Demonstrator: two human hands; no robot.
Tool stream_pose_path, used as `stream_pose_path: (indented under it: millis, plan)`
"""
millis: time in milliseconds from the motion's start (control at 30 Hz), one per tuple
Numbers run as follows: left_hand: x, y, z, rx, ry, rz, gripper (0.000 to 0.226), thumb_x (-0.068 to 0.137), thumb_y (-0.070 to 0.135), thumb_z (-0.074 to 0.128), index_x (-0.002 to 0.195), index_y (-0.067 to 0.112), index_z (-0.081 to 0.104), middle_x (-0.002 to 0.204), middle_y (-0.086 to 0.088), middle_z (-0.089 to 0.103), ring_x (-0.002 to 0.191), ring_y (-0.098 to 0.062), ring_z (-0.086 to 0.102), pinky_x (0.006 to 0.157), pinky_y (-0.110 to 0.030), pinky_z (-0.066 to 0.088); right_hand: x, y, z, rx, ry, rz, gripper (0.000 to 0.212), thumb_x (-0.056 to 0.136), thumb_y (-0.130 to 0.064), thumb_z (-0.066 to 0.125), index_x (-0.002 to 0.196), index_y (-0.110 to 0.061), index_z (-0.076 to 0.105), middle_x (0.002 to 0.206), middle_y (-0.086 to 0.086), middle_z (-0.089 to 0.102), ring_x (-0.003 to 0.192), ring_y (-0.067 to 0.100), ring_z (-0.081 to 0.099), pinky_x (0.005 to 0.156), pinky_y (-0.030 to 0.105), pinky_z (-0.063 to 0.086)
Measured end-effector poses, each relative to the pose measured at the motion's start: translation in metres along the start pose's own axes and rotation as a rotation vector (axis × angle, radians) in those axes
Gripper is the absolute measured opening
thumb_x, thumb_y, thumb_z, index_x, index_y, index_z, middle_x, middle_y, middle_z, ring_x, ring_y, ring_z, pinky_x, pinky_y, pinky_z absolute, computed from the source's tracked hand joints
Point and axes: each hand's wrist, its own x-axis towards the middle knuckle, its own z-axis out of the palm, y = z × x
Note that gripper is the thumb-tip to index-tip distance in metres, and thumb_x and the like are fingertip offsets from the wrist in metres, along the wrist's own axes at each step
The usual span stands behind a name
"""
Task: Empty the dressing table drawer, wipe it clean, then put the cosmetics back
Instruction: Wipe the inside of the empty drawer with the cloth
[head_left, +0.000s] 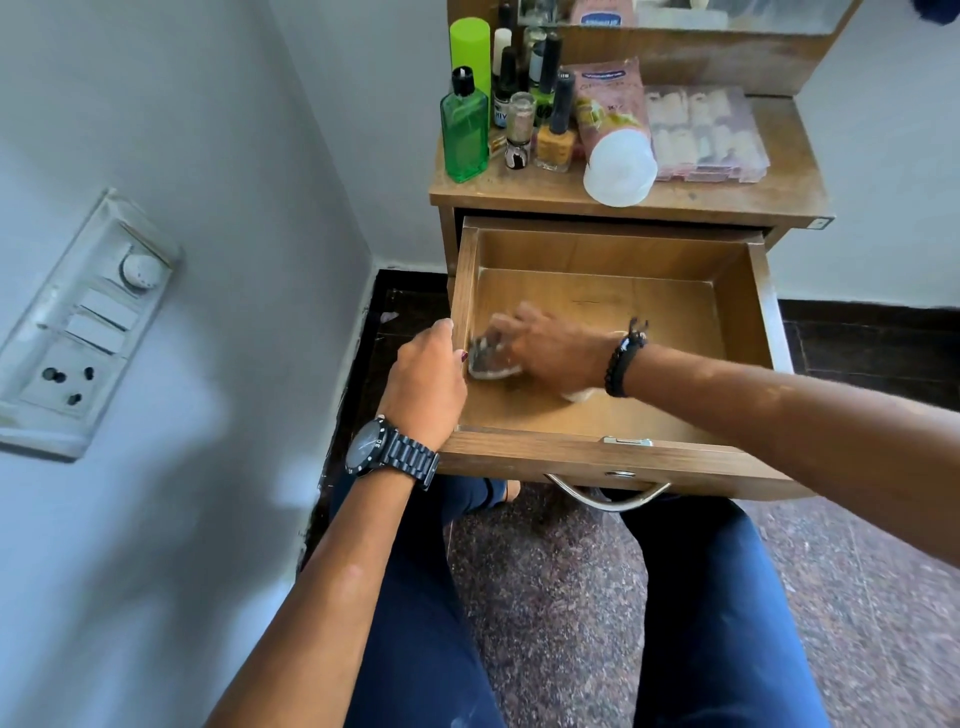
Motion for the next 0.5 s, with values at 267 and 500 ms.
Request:
stream_pose_path:
  millis: [267, 500]
  plan:
    - [-0.001, -0.001, 0.000, 0.027, -0.012, 0.001, 0.037, 0.096, 0.017, 0.045, 0.131, 0.004, 0.044, 0.125, -0.012, 0.057, 0.110, -0.025, 0.056, 0.084, -0.031, 0.047, 0.006, 0.010, 0.008, 0.010, -0.087, -0.290, 0.039, 0.094, -0.020, 0.050, 0.130, -0.036, 0.052, 0.137, -0.010, 0.042, 0.104, 0.014, 0.037, 0.091, 0.025, 0.039]
    - [-0.001, -0.002, 0.001, 0.013, -0.008, -0.004, 0.039, 0.096, 0.017, 0.046, 0.133, 0.006, 0.042, 0.122, -0.010, 0.058, 0.106, -0.023, 0.059, 0.072, -0.021, 0.040, 0.043, 0.062, -0.009, -0.248, 0.056, 0.102, 0.050, 0.095, -0.004, 0.039, 0.144, -0.016, 0.033, 0.140, 0.009, 0.037, 0.116, 0.030, 0.044, 0.099, 0.038, 0.043]
